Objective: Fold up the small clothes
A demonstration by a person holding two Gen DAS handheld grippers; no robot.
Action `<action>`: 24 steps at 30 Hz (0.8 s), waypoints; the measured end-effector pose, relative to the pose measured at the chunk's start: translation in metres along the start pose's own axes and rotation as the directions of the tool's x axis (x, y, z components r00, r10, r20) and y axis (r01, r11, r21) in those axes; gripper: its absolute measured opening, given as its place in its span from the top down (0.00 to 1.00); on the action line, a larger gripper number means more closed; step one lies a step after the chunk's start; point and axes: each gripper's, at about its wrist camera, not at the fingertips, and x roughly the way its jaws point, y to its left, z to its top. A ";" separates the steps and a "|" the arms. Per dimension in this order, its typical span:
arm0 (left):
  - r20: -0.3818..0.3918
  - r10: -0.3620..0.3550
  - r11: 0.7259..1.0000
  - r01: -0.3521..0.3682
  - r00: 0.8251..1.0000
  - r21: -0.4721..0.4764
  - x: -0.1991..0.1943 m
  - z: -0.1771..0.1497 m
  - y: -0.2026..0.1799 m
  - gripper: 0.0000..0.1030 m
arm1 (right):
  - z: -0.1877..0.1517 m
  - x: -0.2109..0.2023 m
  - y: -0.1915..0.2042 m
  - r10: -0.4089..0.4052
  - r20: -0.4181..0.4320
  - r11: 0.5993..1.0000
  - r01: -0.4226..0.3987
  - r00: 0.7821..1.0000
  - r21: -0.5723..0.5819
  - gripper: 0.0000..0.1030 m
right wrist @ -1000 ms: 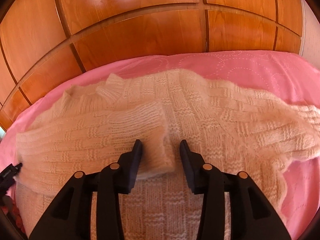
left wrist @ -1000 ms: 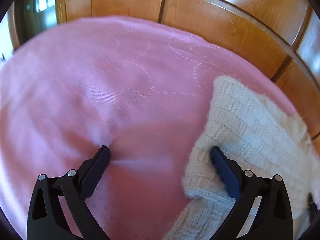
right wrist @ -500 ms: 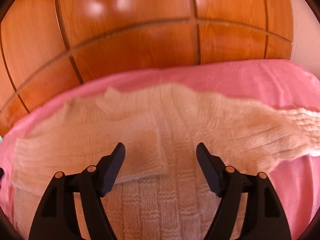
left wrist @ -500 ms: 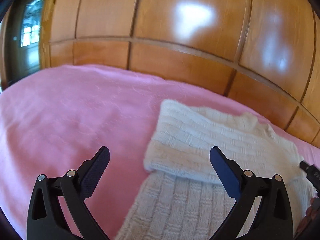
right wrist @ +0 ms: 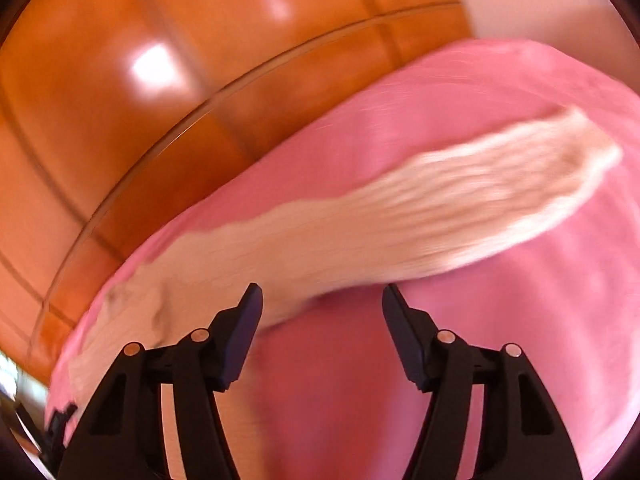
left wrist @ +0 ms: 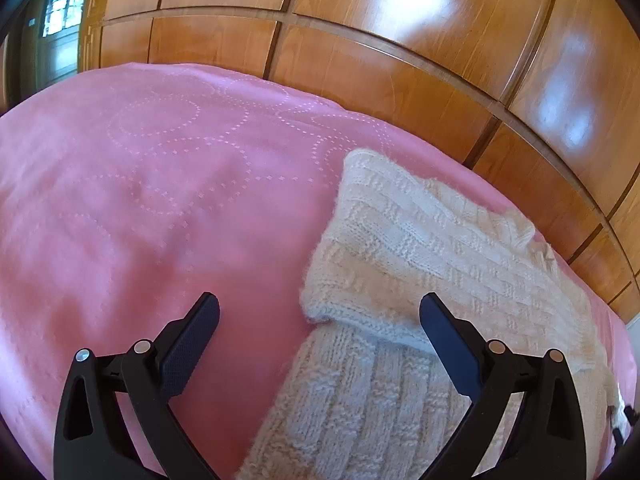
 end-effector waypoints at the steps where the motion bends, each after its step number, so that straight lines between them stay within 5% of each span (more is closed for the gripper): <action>1: 0.000 0.000 1.000 0.000 1.000 0.000 0.000 0.000 0.000 0.04 | 0.005 -0.003 -0.015 -0.011 0.007 0.999 0.011 1.000 0.037 0.40; 6: -0.006 0.002 1.000 -0.002 1.000 0.001 0.003 0.001 0.000 0.04 | 0.026 -0.019 -0.104 -0.079 0.044 0.949 0.061 0.996 0.310 0.44; 11: -0.010 0.007 1.000 -0.006 1.000 0.005 0.004 0.001 0.000 0.04 | 0.041 -0.027 -0.169 -0.049 0.134 0.841 -0.032 0.990 0.540 0.65; 18: -0.031 0.015 1.000 -0.014 0.999 0.025 0.010 0.001 -0.005 0.04 | 0.073 -0.009 -0.184 -0.055 0.150 0.776 -0.052 0.987 0.629 0.69; 22: -0.038 0.008 1.000 -0.008 0.999 0.021 0.011 0.001 -0.005 0.04 | 0.084 0.005 -0.190 -0.071 0.114 0.755 -0.021 0.991 0.655 0.89; 24: -0.037 0.008 1.000 -0.007 0.999 0.021 0.011 0.001 -0.005 0.04 | 0.088 0.003 -0.188 -0.068 0.116 0.754 -0.025 0.991 0.656 0.91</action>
